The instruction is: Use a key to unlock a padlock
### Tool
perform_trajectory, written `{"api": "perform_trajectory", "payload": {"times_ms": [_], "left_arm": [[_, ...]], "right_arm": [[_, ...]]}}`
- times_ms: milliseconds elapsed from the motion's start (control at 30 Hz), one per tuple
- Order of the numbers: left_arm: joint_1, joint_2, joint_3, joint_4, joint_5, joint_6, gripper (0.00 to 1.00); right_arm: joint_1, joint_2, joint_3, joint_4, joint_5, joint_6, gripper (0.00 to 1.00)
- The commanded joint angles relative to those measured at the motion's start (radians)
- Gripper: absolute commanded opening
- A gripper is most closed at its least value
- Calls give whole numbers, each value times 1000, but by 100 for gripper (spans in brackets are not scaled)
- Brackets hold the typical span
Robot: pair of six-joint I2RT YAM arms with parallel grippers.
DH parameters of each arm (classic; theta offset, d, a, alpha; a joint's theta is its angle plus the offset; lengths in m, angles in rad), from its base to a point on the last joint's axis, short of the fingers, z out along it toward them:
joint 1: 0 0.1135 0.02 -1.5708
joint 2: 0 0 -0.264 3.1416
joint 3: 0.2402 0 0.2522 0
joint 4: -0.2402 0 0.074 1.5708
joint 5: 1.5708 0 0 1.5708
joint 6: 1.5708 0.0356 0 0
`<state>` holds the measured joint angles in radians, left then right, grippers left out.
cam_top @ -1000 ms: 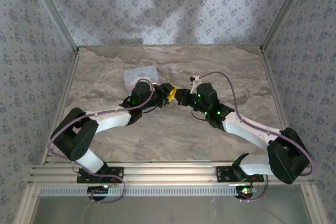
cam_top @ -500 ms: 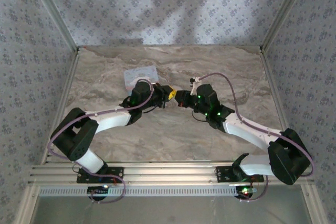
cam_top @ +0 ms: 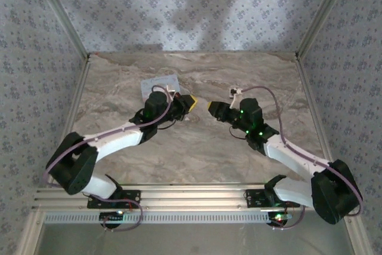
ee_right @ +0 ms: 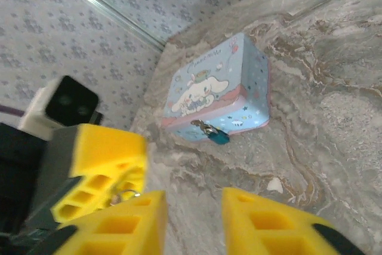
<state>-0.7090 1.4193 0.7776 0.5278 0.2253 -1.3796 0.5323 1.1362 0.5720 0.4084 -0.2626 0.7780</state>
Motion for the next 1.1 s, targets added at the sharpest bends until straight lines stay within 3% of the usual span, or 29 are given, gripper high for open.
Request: {"api": "perform_trajectory", "payload": {"times_ms": [0,300,633,1067], "left_arm": [[-2,-83,55,-19,-18,229,0],[-5,-115,64,78,71,345,0],[-8,-117,67,82,80,356,0],[-8,-115,71,60,69,358,0]], "right_arm": [[-24,-31,-24,128,-140,8,39],[-7,69,21,400,-293,99,55],[39,172,89,473,-313,136,52],[33,143,82,464,-300,137,50]]}}
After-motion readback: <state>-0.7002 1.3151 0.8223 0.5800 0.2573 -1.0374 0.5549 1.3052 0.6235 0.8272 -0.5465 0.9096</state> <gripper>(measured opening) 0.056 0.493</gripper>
